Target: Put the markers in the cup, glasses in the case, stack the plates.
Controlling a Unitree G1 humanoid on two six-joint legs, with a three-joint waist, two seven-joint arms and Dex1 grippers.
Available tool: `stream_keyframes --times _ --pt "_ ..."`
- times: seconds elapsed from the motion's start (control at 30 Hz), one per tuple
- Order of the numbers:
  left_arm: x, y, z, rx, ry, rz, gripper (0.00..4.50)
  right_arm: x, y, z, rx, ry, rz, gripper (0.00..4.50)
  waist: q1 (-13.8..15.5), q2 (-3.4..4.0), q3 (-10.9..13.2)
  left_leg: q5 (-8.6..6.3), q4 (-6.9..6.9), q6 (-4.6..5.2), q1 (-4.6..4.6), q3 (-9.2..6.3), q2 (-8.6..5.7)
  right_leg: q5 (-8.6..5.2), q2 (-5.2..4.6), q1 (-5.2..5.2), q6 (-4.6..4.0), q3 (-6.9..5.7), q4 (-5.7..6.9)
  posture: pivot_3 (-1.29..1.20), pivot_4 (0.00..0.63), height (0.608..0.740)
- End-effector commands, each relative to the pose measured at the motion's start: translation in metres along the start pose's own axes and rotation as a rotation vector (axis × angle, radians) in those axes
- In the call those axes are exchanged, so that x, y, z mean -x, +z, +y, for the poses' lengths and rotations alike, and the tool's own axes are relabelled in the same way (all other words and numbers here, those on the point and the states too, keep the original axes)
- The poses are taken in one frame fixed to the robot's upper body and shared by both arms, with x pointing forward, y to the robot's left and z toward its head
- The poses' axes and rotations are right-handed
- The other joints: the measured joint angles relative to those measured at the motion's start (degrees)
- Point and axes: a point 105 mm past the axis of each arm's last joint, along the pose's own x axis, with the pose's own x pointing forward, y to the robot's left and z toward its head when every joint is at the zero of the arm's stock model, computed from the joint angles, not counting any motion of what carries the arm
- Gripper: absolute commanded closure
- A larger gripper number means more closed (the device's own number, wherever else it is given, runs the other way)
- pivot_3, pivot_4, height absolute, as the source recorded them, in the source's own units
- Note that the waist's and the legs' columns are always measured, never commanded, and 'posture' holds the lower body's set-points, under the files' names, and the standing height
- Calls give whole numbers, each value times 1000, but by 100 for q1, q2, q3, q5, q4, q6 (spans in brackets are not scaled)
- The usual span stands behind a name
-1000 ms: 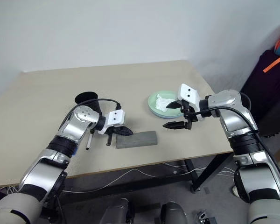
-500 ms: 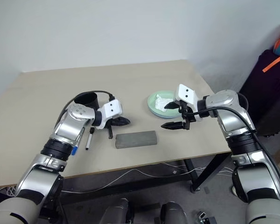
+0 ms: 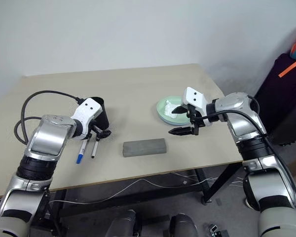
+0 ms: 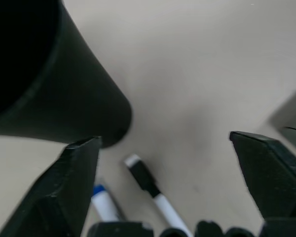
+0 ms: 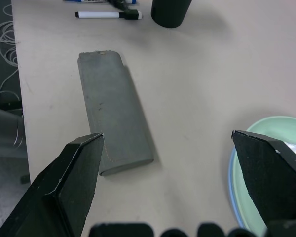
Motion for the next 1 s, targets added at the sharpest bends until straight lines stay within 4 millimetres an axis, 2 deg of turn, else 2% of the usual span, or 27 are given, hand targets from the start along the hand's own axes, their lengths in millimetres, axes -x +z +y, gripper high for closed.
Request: stream_keyframes --times 0.03,0.47,1.0 --pt "4 2 2 62 37 18 60 3 15 -6 54 -13 -28 0 -5 0 0 0 -1 0 1 0 0 0 0 0 0 1 0 0 0 696" --pt "-5 -24 16 277 170 129 60 2 15 -11 66 -6 -32 0 -4 -1 0 0 -4 0 2 -2 0 1 6 0 0 2 2 0 0 696" --pt "-22 -39 1 330 160 188 60 1 16 -8 77 1 -37 0 -5 -2 -1 1 -2 -1 2 0 0 2 6 1 0 4 4 0 0 696"
